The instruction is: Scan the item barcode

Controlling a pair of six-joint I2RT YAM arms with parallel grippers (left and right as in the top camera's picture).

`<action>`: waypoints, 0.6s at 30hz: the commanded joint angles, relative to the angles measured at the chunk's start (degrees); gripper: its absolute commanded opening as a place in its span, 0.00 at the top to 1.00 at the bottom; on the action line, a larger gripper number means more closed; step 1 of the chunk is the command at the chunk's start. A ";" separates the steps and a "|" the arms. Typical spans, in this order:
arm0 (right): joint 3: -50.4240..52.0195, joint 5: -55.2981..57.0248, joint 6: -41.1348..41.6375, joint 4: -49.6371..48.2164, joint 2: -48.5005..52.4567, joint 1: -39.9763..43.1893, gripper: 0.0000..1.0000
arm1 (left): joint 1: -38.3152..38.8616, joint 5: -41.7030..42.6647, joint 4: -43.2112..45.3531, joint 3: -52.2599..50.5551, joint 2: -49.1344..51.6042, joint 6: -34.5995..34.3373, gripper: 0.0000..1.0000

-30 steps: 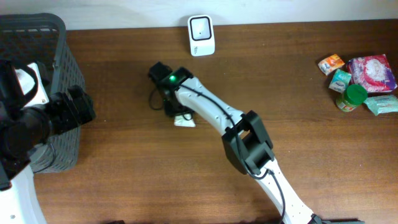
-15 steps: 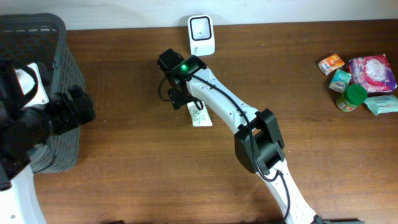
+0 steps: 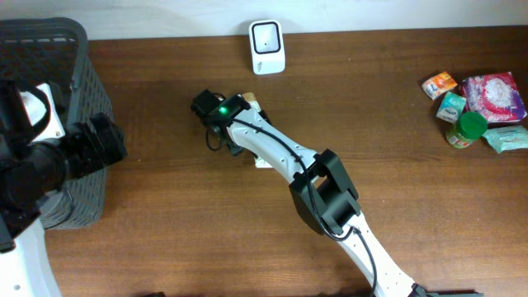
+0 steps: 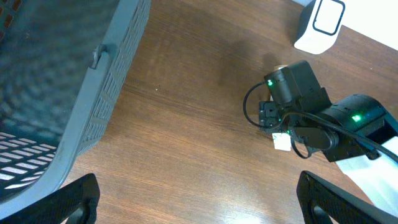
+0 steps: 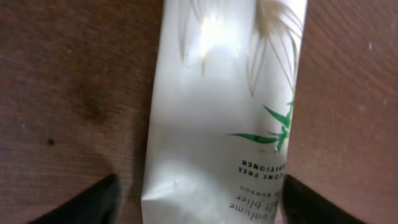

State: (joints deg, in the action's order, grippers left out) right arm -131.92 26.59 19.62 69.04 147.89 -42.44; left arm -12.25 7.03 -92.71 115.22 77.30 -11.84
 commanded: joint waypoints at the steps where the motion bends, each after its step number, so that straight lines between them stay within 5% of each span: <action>1: 0.59 1.27 0.31 0.22 2.56 0.15 0.37 | -0.28 0.00 0.04 -0.02 -0.13 -0.55 0.01; 5: 0.63 3.82 0.31 -0.04 2.60 0.13 0.49 | -0.28 0.00 0.04 -0.02 -0.13 -0.55 0.01; 10: 0.59 2.99 0.28 1.99 2.32 0.20 0.82 | -0.28 0.00 0.04 -0.02 -0.13 -0.55 0.01; 18: -6.80 -17.75 -3.39 9.16 -0.02 5.20 0.95 | -0.28 0.00 0.04 -0.02 -0.13 -0.55 0.01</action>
State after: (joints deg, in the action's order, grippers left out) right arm -136.20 21.15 19.09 75.57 147.92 -40.21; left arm -12.25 7.03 -92.73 115.22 77.30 -11.84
